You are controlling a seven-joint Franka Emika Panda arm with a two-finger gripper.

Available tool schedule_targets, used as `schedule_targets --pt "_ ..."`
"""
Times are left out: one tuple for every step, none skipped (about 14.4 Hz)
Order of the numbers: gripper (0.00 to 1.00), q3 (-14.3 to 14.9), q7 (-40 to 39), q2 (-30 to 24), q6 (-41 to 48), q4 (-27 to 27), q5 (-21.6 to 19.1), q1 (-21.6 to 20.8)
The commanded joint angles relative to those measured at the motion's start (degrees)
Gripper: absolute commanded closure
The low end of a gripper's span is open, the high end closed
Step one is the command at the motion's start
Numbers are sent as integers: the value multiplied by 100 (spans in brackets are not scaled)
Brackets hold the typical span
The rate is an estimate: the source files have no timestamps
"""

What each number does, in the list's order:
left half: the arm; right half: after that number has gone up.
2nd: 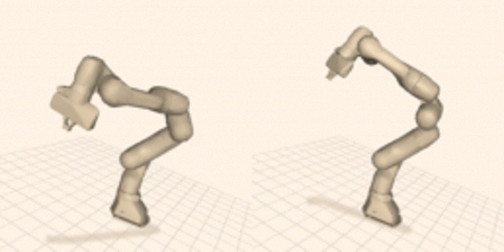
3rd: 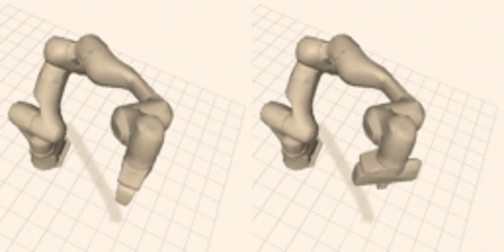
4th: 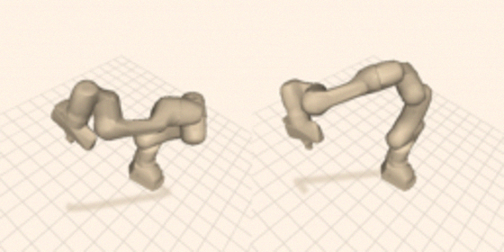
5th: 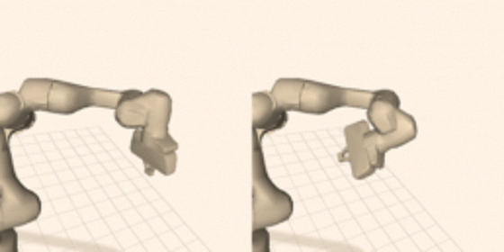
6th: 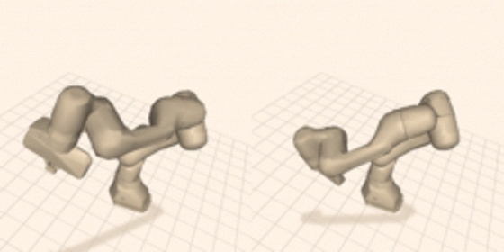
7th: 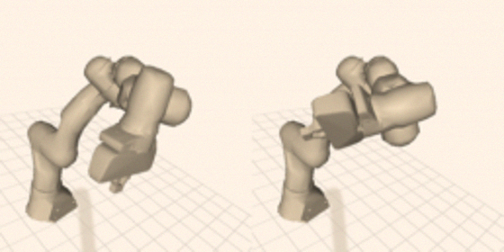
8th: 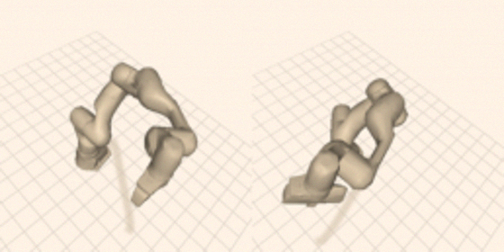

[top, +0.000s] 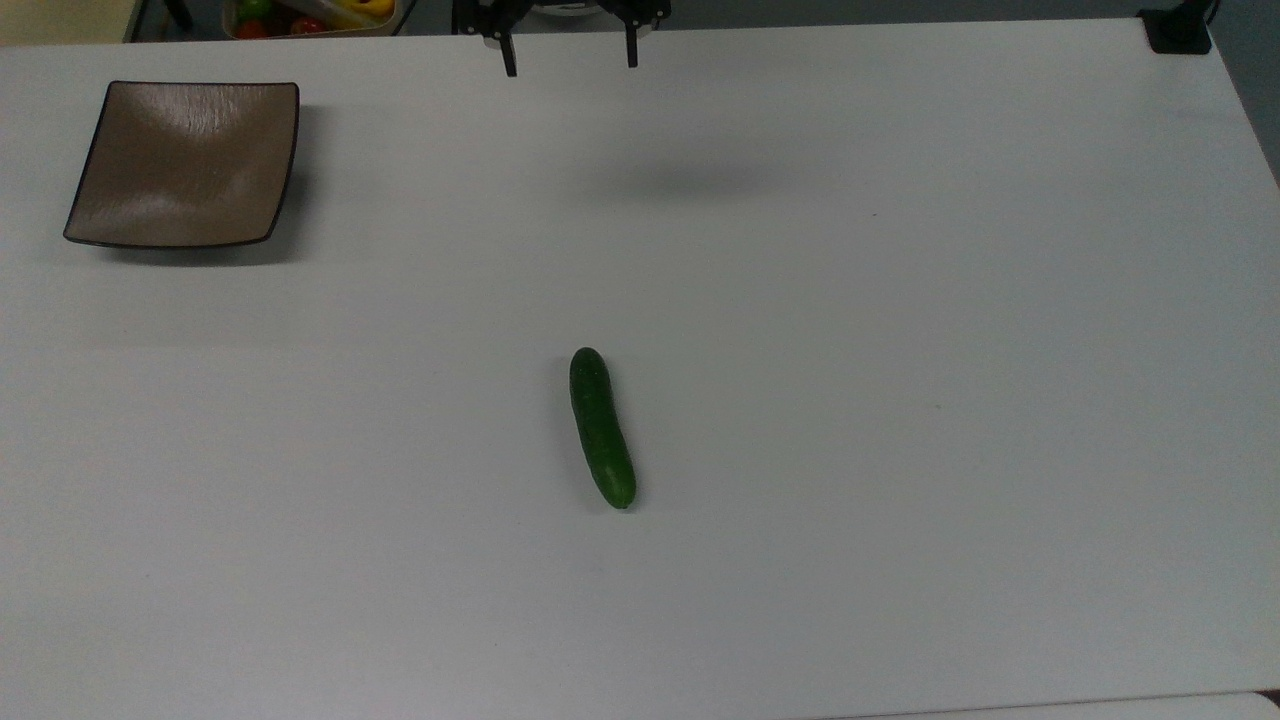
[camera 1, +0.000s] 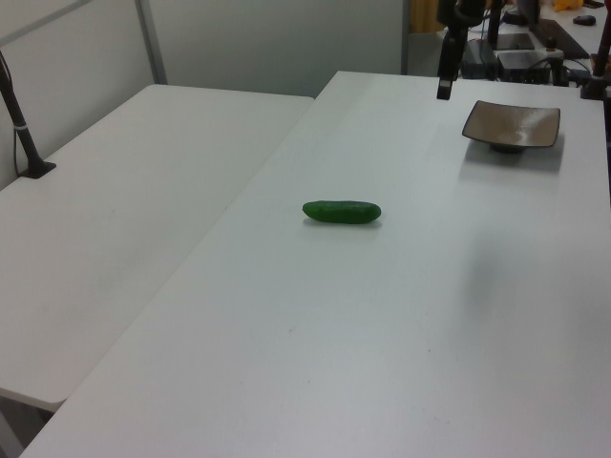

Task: Cucumber placed on a ceramic plate
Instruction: 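Move the open gripper down over the green cucumber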

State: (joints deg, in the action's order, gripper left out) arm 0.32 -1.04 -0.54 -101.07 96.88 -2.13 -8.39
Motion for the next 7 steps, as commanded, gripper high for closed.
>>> schedule_targets --pt "0 20 -116 554 -272 -362 -245 -5" --pt "0 20 -98 703 -525 -450 -262 4" --pt "0 20 -81 844 -728 -546 -279 -4" --pt "0 20 -55 950 -834 -599 -271 -5" --pt "0 20 -46 1064 -966 -635 -245 -13" --pt "0 20 -46 1178 -1150 -740 -244 -13" --pt "0 20 -46 1397 -1378 -862 -218 -5"
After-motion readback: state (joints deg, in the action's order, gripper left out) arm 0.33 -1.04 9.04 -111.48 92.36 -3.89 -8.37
